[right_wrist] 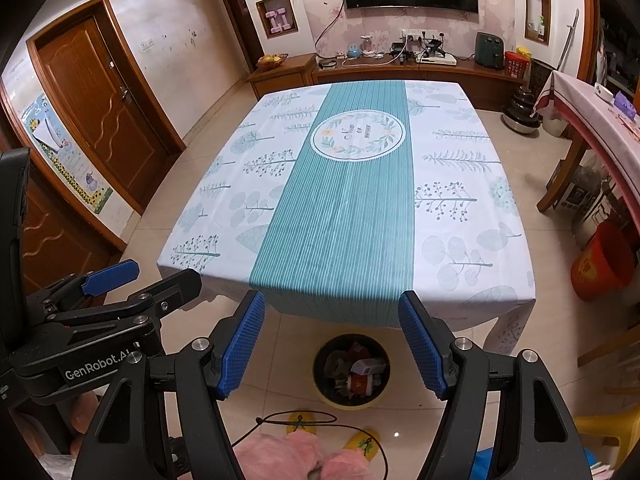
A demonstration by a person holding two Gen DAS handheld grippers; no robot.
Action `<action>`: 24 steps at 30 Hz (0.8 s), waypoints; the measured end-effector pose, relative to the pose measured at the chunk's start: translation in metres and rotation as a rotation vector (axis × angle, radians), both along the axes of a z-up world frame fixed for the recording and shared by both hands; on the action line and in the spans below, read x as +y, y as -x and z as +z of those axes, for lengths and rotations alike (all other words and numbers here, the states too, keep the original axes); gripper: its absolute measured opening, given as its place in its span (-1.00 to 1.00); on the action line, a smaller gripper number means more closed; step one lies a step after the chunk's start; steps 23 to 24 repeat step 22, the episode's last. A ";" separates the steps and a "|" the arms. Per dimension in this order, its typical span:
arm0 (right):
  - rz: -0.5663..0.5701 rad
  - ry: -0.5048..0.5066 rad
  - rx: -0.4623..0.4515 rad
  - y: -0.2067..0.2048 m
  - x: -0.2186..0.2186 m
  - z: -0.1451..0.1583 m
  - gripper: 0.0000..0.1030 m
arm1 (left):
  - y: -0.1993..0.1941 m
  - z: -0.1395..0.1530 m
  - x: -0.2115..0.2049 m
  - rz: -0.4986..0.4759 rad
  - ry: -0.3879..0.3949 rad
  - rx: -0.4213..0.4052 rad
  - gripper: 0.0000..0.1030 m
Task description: Collect trash
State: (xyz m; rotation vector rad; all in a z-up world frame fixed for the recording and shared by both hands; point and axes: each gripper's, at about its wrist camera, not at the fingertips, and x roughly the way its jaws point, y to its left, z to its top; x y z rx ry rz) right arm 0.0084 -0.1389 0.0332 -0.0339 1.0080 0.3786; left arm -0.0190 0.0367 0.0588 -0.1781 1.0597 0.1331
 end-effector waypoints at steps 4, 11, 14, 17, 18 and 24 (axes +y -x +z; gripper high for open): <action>0.000 -0.001 0.007 0.000 0.002 -0.003 0.37 | 0.001 -0.002 0.003 0.001 -0.004 0.004 0.61; -0.003 -0.002 0.019 -0.002 0.003 -0.008 0.37 | 0.001 -0.005 0.005 -0.002 -0.016 0.014 0.61; -0.003 -0.003 0.018 -0.002 0.003 -0.008 0.37 | 0.001 -0.005 0.003 -0.002 -0.016 0.013 0.61; -0.003 -0.002 0.019 -0.001 0.003 -0.009 0.37 | 0.001 -0.006 0.003 -0.002 -0.018 0.015 0.61; -0.004 -0.002 0.020 -0.001 0.003 -0.009 0.37 | 0.001 -0.006 0.003 -0.002 -0.018 0.015 0.61; -0.006 -0.004 0.021 0.000 0.004 -0.011 0.37 | 0.002 -0.006 0.003 -0.002 -0.018 0.014 0.61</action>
